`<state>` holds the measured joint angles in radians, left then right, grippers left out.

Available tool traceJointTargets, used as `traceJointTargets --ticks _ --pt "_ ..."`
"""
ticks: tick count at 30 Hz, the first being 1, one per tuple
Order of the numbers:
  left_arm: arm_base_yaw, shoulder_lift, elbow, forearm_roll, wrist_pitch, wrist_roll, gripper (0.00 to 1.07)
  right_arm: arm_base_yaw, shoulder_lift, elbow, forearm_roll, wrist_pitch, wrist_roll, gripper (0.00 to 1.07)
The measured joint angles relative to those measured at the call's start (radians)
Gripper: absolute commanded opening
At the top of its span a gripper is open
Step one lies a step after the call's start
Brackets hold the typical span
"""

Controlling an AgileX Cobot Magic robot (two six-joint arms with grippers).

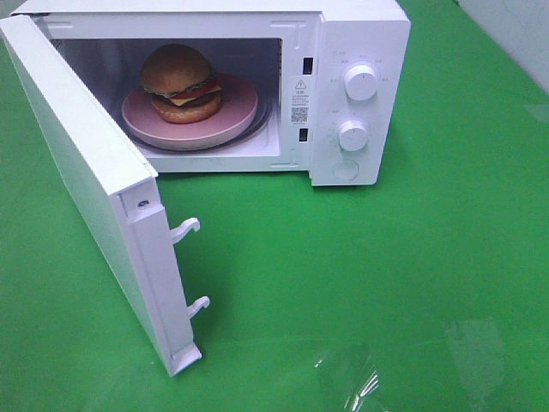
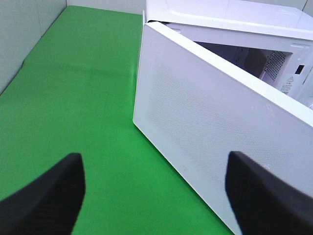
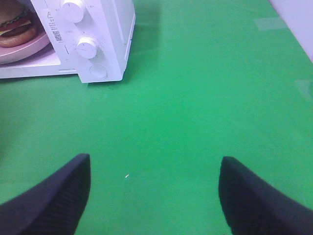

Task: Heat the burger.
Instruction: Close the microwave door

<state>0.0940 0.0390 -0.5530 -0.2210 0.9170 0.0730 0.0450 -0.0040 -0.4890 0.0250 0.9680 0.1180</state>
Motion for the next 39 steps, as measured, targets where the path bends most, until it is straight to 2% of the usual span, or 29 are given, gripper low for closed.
traceJointTargets --ticks 1,2,3,6,8,14,18,26,28,35,39 --pt "0.0 0.027 0.0 0.0 -0.024 0.0 0.4 0.0 0.0 0.0 0.0 0.0 0.0 0.7" --pt "0.0 0.027 0.0 0.0 -0.024 0.0 0.4 0.0 0.0 0.0 0.0 0.0 0.0 0.7" --pt "0.0 0.057 0.0 0.001 -0.06 -0.001 0.27 0.0 0.0 0.0 0.0 0.0 0.0 0.7" --pt "0.0 0.075 0.0 0.001 -0.075 -0.001 0.21 0.0 0.0 0.0 0.0 0.0 0.0 0.7" --pt "0.0 0.15 0.0 0.005 -0.146 -0.001 0.0 0.0 0.0 0.0 0.0 0.0 0.0 0.7" --pt "0.0 0.244 0.01 0.035 -0.247 -0.001 0.0 0.0 0.0 0.0 0.0 0.0 0.0 0.7" --pt "0.0 0.287 0.086 0.065 -0.408 -0.001 0.0 0.0 0.0 0.0 0.0 0.0 0.0 0.71" --pt "0.0 0.371 0.199 0.073 -0.585 -0.001 0.0 0.0 0.0 0.0 0.0 0.0 0.0 0.71" --pt "0.0 0.412 0.237 0.075 -0.701 -0.001 0.0 0.0 0.0 0.0 0.0 0.0 0.0 0.71" --pt "0.0 0.529 0.3 0.077 -0.936 -0.001 0.0 0.0 0.0 0.0 0.0 0.0 0.0 0.7" --pt "0.0 0.604 0.304 0.077 -1.032 -0.001 0.0 0.0 0.0 0.0 0.0 0.0 0.0 0.7"
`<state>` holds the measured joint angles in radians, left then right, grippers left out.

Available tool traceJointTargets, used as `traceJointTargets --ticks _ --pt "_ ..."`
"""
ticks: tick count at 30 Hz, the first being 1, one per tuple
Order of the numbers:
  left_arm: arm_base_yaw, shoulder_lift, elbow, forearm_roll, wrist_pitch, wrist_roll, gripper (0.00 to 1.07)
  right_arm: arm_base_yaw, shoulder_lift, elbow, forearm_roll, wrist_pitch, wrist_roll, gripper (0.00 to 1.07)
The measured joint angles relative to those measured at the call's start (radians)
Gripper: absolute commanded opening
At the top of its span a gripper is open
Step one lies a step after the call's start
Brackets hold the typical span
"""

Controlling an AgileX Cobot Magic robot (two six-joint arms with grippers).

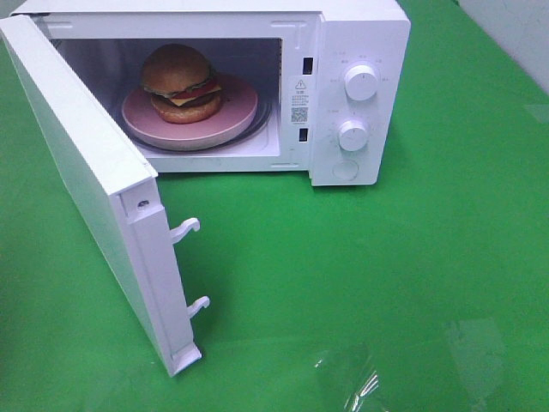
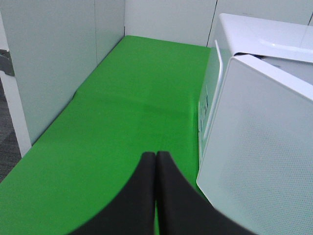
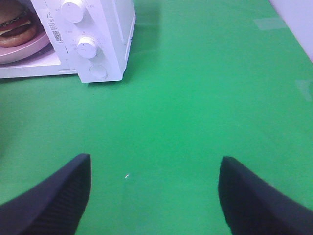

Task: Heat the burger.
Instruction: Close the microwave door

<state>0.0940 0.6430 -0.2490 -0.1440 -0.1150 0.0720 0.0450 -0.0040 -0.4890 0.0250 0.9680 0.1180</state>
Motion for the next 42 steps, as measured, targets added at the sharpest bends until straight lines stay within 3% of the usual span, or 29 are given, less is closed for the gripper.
traceJointTargets --ticks 7,9,11,14,15,16,17,18,20,23,24,27,42 --pt "0.0 0.116 0.001 0.021 -0.132 -0.013 0.0 0.0 0.0 0.0 0.0 0.0 0.0 0.7" --pt "0.0 0.146 0.001 0.045 -0.161 -0.039 0.0 0.0 0.0 0.0 0.0 0.0 0.0 0.7" --pt "0.0 0.204 0.001 0.135 -0.207 -0.139 0.0 0.0 0.0 0.0 0.0 0.0 0.0 0.7" --pt "0.0 0.219 0.001 0.163 -0.218 -0.173 0.0 0.0 0.0 0.0 0.0 0.0 0.0 0.7" --pt "0.0 0.25 0.001 0.245 -0.24 -0.243 0.0 0.0 0.0 0.0 0.0 0.0 0.0 0.7" --pt "0.0 0.25 0.001 0.245 -0.24 -0.243 0.0 0.0 0.0 0.0 0.0 0.0 0.0 0.7" --pt "0.0 0.281 0.003 0.333 -0.278 -0.329 0.0 0.0 0.0 0.0 0.0 0.0 0.0 0.7" --pt "0.0 0.281 0.003 0.333 -0.278 -0.329 0.0 0.0 0.0 0.0 0.0 0.0 0.0 0.7" --pt "0.0 0.349 0.004 0.511 -0.38 -0.466 0.0 0.0 0.0 0.0 0.0 0.0 0.0 0.7" --pt "0.0 0.373 0.004 0.559 -0.416 -0.5 0.0 0.0 0.0 0.0 0.0 0.0 0.0 0.7" --pt "0.0 0.408 0.004 0.614 -0.459 -0.53 0.0 0.0 0.0 0.0 0.0 0.0 0.0 0.7" --pt "0.0 0.46 0.004 0.658 -0.487 -0.547 0.0 0.0 0.0 0.0 0.0 0.0 0.0 0.7" --pt "0.0 0.658 0.004 0.668 -0.644 -0.536 0.0 -0.001 0.0 0.0 0.0 0.0 0.0 0.7"
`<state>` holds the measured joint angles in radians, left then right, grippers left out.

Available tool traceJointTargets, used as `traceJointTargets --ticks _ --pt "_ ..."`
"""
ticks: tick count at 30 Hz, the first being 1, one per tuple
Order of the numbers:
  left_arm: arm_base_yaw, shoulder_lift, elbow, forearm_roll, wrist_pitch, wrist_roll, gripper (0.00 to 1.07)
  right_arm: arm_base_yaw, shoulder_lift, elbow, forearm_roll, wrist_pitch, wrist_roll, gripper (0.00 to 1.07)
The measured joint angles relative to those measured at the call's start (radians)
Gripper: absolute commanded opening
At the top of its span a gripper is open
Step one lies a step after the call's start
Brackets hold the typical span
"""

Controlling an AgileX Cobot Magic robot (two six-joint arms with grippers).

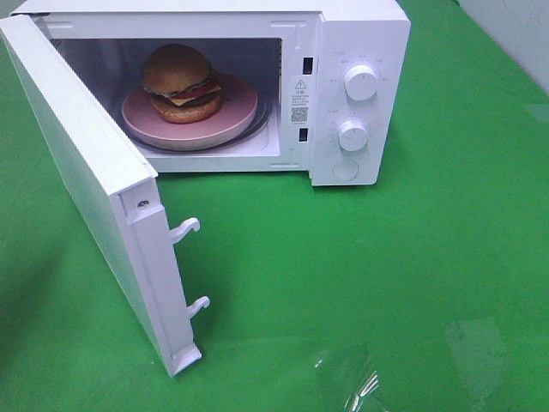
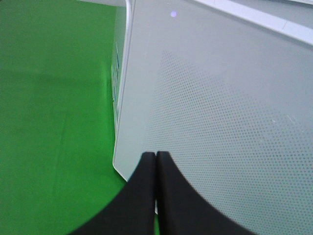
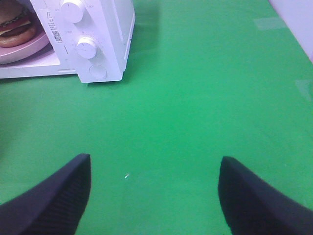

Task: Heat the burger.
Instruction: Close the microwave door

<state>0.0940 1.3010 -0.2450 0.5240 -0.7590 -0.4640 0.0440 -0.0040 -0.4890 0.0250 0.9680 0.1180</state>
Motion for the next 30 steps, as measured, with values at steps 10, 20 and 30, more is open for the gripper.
traceJointTargets --ticks 10,20,30 --pt "-0.064 0.057 0.0 -0.016 -0.031 0.063 0.0 0.0 0.0 0.0 0.0 0.0 0.0 0.7" --pt "-0.24 0.097 0.0 -0.247 -0.033 0.203 0.0 0.0 0.0 0.0 0.0 0.0 0.0 0.7" --pt "-0.385 0.167 -0.032 -0.357 -0.053 0.231 0.0 0.0 0.0 0.0 0.0 0.0 0.0 0.7"
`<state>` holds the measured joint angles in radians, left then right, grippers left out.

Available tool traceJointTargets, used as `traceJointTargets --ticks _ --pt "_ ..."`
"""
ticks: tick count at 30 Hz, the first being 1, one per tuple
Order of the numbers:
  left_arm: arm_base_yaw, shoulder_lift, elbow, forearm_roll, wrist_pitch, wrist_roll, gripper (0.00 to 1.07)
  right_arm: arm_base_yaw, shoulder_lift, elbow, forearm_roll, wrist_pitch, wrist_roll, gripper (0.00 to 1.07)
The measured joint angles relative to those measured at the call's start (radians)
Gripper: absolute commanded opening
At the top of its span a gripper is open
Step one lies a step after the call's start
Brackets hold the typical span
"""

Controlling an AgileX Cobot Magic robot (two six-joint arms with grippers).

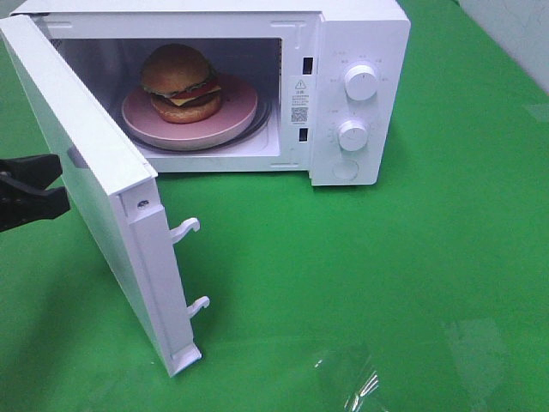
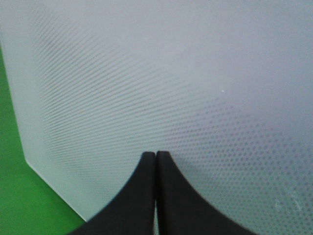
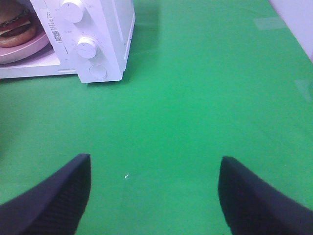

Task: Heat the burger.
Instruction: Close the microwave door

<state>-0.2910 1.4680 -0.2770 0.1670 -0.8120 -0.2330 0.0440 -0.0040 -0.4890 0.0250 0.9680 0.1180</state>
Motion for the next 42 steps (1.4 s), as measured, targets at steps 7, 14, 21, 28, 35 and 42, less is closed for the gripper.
traceJointTargets --ticks 7,14,21,28,35,42 --pt "-0.09 0.053 -0.066 -0.091 0.0 0.029 0.0 0.0 0.0 0.0 0.0 0.0 0.0 0.7" --pt "-0.209 0.121 -0.151 -0.209 0.024 0.1 0.0 0.0 0.0 0.0 0.0 0.0 0.0 0.7" --pt "-0.309 0.18 -0.243 -0.374 0.042 0.202 0.0 0.0 0.0 0.0 0.0 0.0 0.0 0.7" --pt "-0.367 0.246 -0.362 -0.434 0.106 0.258 0.0 0.0 0.0 0.0 0.0 0.0 0.0 0.7" --pt "-0.386 0.311 -0.47 -0.47 0.139 0.276 0.0 0.0 0.0 0.0 0.0 0.0 0.0 0.7" --pt "-0.386 0.38 -0.577 -0.485 0.165 0.277 0.0 0.0 0.0 0.0 0.0 0.0 0.0 0.7"
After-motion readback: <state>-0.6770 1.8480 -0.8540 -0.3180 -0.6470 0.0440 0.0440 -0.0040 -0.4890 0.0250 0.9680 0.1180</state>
